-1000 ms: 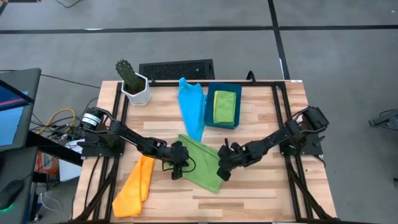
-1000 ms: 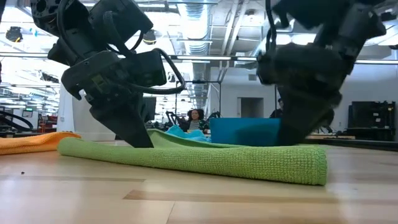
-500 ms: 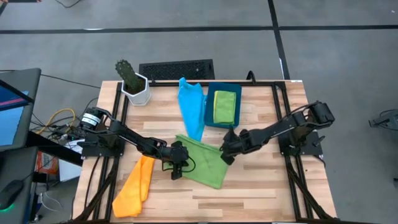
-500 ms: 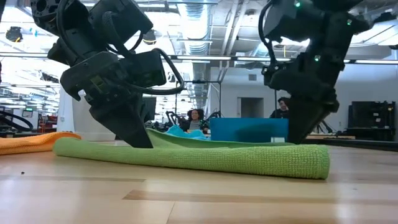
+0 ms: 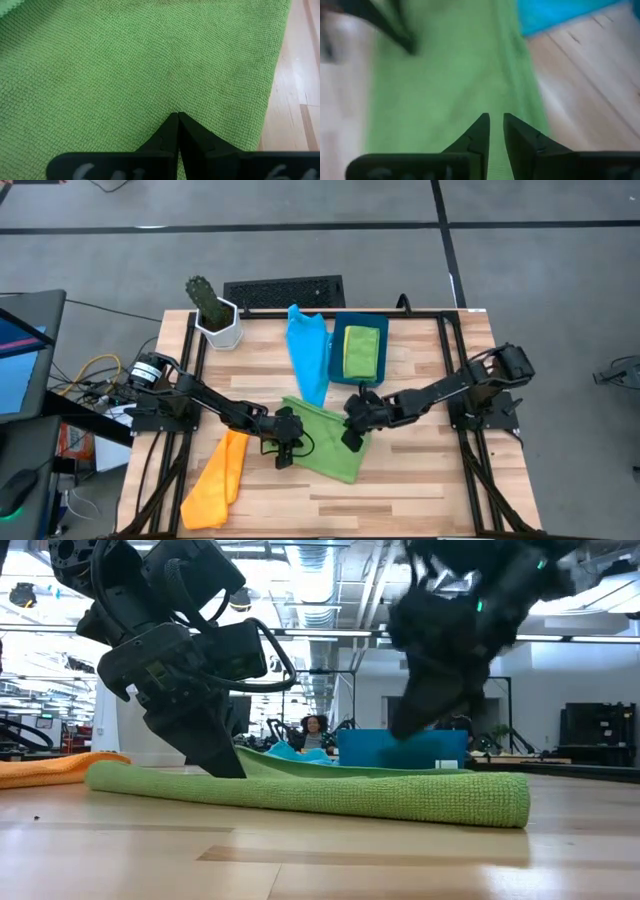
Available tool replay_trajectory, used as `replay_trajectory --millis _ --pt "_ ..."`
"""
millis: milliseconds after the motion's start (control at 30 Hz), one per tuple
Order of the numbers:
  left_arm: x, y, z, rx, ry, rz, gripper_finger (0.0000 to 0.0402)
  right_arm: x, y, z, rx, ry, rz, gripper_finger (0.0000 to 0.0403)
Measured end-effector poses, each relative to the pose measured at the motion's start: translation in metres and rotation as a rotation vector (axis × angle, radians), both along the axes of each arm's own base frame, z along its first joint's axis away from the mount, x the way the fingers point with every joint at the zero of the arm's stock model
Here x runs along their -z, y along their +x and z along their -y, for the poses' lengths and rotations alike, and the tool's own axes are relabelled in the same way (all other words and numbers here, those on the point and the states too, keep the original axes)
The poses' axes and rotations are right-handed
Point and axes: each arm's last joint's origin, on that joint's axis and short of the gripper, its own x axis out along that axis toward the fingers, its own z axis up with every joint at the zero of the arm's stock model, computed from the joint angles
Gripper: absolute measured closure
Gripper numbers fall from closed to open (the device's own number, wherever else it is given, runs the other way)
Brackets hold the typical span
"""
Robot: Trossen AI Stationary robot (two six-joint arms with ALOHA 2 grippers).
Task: Fold microfiber towels
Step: Fold the green towel
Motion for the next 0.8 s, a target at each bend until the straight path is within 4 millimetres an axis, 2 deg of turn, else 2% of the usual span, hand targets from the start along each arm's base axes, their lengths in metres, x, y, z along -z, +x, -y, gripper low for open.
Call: replay_trajectory --millis 167,267,633,800 --pt "0.000 0.000 0.000 0.000 0.000 0.000 0.0401 0.021 0.007 0.004 -0.017 0.035 -0.055 0.0341" --pt "0.000 0.000 0.000 0.000 0.000 0.001 0.0401 0.031 0.008 0.014 0.031 0.041 -0.100 0.0345" --pt "0.000 0.000 0.000 -0.002 -0.003 0.000 0.0401 0.022 0.000 0.051 0.146 0.025 -0.179 0.0349" --pt "0.000 0.000 0.000 -0.035 -0.043 -0.006 0.0401 0.016 -0.004 0.059 0.210 0.055 -0.185 0.0349"
